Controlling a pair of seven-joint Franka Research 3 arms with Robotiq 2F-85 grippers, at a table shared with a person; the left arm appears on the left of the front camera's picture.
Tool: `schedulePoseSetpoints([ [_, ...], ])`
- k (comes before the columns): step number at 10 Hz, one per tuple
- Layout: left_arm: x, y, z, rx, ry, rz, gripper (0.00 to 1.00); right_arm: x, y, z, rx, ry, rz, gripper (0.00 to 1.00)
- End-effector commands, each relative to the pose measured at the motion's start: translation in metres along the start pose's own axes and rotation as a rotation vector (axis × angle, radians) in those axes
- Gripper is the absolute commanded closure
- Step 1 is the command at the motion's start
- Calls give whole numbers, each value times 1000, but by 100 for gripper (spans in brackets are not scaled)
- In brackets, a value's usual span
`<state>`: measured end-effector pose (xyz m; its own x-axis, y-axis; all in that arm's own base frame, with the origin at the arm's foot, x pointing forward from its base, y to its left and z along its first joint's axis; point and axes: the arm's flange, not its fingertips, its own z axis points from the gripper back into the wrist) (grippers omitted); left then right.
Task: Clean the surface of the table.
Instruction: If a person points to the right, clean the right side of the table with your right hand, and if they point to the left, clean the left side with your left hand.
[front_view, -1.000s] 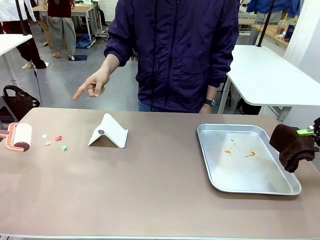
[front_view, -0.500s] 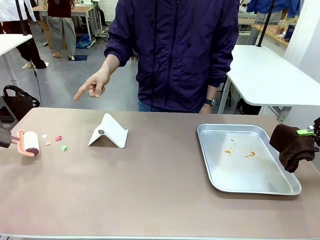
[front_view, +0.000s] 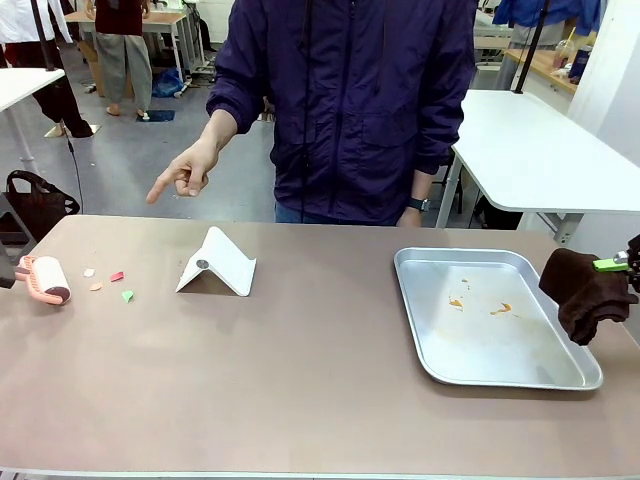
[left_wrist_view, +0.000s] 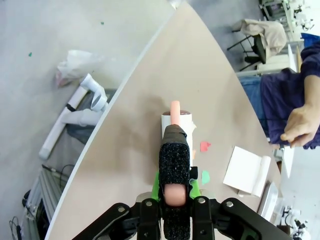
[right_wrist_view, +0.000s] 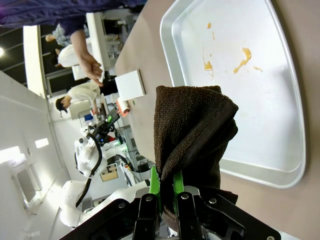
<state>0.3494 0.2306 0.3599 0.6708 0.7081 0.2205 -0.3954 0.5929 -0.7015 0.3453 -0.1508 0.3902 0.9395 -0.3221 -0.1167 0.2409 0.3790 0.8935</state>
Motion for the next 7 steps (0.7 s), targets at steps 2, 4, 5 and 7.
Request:
schedulePoseSetpoints([
  [2, 6, 4, -19, -20, -17, -6, 78, -3, 1, 0, -5, -7, 4, 89],
  [4, 10, 4, -26, -5, 41, 9, 78, -3, 1, 0, -5, -7, 4, 89],
  [5, 12, 4, -28, -34, 90, 22, 78, -3, 1, 0, -5, -7, 4, 89],
  [7, 17, 4, -35, -26, 135, 37, 78, -3, 1, 0, -5, -7, 4, 89],
])
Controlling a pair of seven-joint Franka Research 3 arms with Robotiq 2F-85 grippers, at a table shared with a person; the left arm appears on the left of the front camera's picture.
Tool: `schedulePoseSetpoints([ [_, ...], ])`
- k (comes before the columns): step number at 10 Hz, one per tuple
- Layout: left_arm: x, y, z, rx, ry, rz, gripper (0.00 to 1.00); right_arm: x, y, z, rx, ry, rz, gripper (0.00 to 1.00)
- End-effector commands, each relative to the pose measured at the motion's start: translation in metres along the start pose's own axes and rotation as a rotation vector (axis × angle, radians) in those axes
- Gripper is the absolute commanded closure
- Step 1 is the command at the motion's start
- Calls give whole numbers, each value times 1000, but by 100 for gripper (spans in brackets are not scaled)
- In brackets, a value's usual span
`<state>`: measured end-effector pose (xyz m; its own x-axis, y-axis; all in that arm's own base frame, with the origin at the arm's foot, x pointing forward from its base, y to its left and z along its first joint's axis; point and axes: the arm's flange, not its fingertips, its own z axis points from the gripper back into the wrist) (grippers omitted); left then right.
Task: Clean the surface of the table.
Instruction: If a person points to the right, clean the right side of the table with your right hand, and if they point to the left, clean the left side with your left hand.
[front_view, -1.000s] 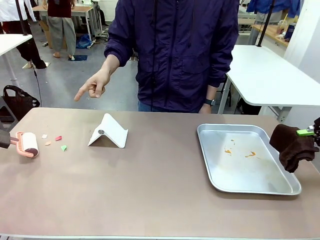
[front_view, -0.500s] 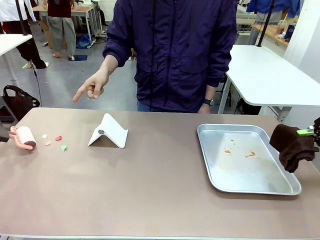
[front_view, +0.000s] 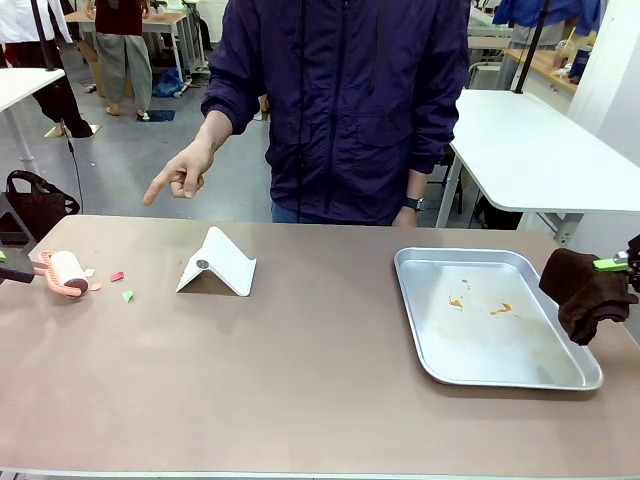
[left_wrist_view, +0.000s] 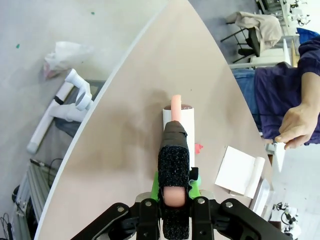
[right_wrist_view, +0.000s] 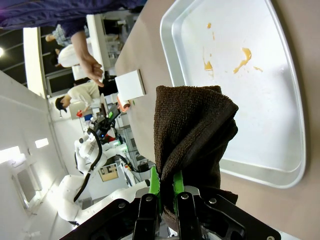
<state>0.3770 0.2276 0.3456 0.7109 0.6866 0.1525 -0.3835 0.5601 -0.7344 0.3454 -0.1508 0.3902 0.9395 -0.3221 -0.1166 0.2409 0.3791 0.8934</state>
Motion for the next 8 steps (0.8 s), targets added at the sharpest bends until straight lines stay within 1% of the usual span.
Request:
schedulePoseSetpoints([
  [1, 7, 5, -12, 22, 83, 21, 78, -3, 1, 0, -5, -7, 4, 89],
  [4, 11, -7, -35, 53, 106, -11, 78, -3, 1, 0, -5, -7, 4, 89],
  [8, 7, -27, -65, 72, 138, -65, 78, -3, 1, 0, -5, -7, 4, 89],
])
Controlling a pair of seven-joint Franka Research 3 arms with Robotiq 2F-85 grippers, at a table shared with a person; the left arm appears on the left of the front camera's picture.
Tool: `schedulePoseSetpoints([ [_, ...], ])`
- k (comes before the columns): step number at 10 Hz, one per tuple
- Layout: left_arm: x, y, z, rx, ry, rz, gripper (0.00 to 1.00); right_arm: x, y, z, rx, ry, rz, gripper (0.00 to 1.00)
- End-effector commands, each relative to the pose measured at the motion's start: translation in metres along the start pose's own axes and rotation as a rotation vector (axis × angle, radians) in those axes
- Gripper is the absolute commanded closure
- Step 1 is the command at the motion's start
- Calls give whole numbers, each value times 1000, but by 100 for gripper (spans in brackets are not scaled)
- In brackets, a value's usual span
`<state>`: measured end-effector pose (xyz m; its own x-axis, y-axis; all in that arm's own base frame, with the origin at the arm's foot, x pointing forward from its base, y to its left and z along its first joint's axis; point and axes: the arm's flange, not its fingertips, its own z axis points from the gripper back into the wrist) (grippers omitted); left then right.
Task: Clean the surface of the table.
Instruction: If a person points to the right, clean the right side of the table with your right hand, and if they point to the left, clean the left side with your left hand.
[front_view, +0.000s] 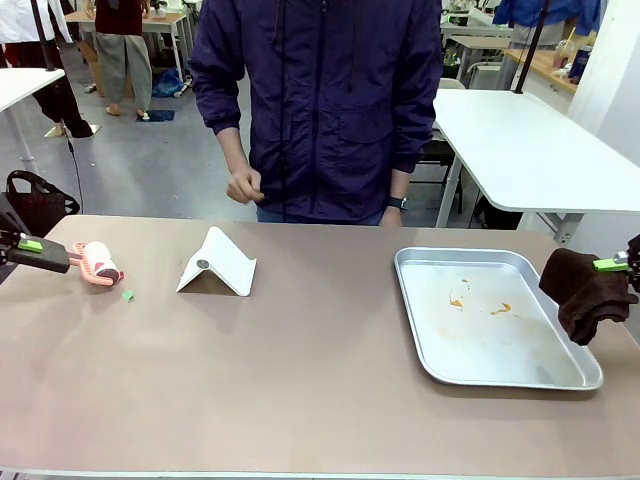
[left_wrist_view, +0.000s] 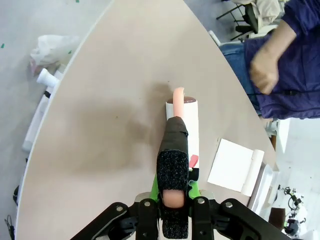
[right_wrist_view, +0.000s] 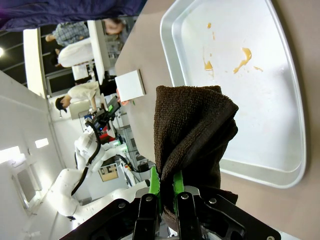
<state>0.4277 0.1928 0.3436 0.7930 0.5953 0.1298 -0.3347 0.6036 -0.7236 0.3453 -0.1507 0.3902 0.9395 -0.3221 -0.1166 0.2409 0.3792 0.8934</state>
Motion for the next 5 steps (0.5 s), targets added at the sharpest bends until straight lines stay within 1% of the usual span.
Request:
schedulePoseSetpoints([
  [1, -4, 7, -25, 67, 46, -4, 78, -3, 1, 0, -5, -7, 4, 89],
  [4, -3, -6, -44, 62, 50, -26, 78, -3, 1, 0, -5, -7, 4, 89],
  [5, -2, -12, -50, 41, 44, -34, 78, -3, 1, 0, -5, -7, 4, 89],
])
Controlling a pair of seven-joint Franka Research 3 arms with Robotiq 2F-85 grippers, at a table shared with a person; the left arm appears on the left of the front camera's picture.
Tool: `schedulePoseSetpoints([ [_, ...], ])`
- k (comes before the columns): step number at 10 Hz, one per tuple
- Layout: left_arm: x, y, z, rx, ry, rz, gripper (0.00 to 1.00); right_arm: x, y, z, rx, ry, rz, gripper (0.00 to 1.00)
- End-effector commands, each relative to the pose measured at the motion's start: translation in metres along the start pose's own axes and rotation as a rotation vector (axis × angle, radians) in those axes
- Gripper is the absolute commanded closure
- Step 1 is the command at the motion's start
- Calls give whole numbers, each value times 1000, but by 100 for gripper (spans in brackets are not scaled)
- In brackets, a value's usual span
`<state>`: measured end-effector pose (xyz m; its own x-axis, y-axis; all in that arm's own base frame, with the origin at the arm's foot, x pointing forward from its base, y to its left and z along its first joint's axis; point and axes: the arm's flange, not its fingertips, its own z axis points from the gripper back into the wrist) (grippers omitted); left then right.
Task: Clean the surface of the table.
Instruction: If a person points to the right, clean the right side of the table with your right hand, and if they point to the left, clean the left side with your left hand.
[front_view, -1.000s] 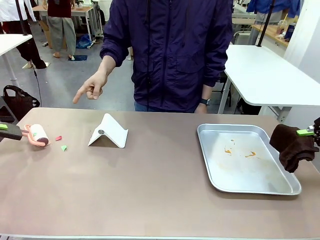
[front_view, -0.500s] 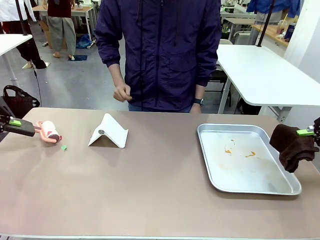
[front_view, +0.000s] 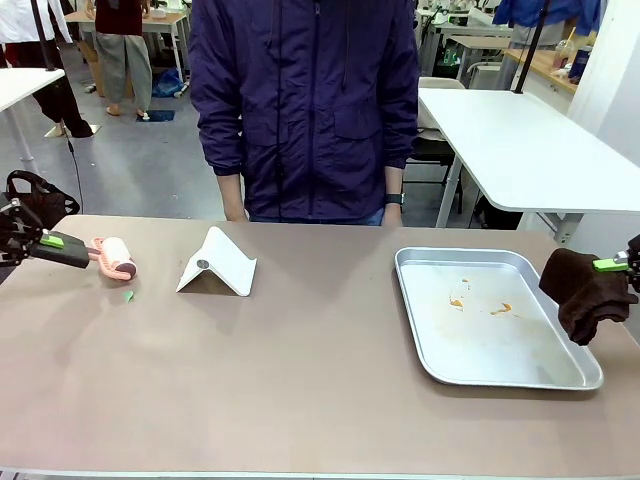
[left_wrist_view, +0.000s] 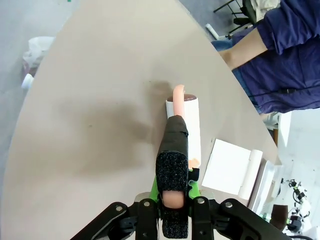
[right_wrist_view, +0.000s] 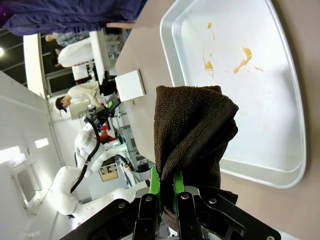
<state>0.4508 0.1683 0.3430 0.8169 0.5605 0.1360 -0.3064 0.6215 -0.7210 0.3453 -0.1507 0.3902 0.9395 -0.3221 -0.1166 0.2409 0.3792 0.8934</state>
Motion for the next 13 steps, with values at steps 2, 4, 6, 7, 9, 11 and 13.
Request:
schedulePoseSetpoints([
  [2, -6, -5, -21, -44, -13, -31, 78, -3, 1, 0, -5, -7, 4, 89],
  [4, -15, -29, 24, -217, -40, -83, 78, -3, 1, 0, -5, -7, 4, 89],
  [6, -36, -43, 78, -316, 23, -158, 78, -3, 1, 0, -5, -7, 4, 89],
  [7, -49, -41, 102, -320, 78, -178, 78, -3, 1, 0, -5, -7, 4, 89],
  [9, -74, -18, 143, -303, 233, -224, 78, -3, 1, 0, -5, -7, 4, 89],
  [11, -87, 11, 161, -283, 218, -259, 78, -3, 1, 0, -5, -7, 4, 89],
  [13, -91, 36, 157, -224, 180, -263, 78, -3, 1, 0, -5, -7, 4, 89],
])
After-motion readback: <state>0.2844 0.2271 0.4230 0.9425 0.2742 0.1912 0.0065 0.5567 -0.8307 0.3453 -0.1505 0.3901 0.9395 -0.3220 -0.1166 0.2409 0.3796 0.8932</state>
